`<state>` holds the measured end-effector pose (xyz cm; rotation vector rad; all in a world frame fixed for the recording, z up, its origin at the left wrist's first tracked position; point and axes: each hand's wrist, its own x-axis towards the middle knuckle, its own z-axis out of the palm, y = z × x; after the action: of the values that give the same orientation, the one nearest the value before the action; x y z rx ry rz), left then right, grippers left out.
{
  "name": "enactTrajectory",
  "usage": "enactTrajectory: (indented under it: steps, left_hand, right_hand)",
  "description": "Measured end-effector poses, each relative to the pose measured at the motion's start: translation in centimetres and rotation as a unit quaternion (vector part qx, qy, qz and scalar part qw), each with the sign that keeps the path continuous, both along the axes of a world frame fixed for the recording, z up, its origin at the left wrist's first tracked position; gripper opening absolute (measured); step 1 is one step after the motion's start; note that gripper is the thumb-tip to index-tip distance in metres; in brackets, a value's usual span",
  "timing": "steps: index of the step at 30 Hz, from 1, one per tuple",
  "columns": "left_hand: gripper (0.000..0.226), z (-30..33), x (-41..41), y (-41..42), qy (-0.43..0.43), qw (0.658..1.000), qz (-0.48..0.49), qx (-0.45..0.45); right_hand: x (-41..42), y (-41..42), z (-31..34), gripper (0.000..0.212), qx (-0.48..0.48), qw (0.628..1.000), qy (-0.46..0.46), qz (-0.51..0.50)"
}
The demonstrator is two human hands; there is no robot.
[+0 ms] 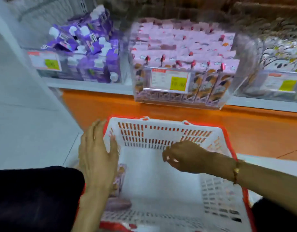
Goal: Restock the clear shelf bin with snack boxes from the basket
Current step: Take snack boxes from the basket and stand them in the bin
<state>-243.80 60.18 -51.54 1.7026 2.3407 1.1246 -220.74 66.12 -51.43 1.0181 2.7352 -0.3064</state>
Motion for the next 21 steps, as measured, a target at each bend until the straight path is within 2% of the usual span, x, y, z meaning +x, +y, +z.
enactTrajectory:
  steps: [2,5,7,10,12,17,21]
  left_hand:
    - [0.055,-2.7,-1.6,-2.2,-0.001,0.993,0.057,-0.106]
    - [0.057,-5.1,-2.4,-3.4,-0.016,0.976,0.089,-0.2]
    - [0.051,-6.2,-2.7,-3.7,-0.037,0.975,0.077,-0.205]
    - [0.045,-7.6,-3.2,-4.2,-0.09,0.976,0.062,-0.19]
    - [0.045,-7.8,-3.0,-4.4,-0.093,0.977,0.074,-0.179]
    - [0.047,-7.7,-2.2,-4.2,-0.092,0.974,0.108,-0.177]
    - [0.048,-7.8,-2.4,-4.4,-0.102,0.975,0.097,-0.17]
  right_hand:
    - [-2.9,-0.3,-6.0,0.031,-0.074,0.997,-0.018,0.001]
    - [-8.6,-2.1,-13.6,0.054,-0.112,0.99,-0.038,0.072]
    - [-12.3,-3.1,-16.9,0.067,-0.106,0.983,-0.052,0.143]
    - [-14.7,-2.9,-19.2,0.068,-0.099,0.972,-0.01,0.211]
    - [-14.0,-2.5,-20.1,0.07,-0.062,0.969,0.005,0.241]
    - [-13.2,-2.8,-22.8,0.074,-0.038,0.967,0.025,0.251]
    - [-12.4,-2.6,-24.0,0.081,-0.019,0.975,-0.034,0.219]
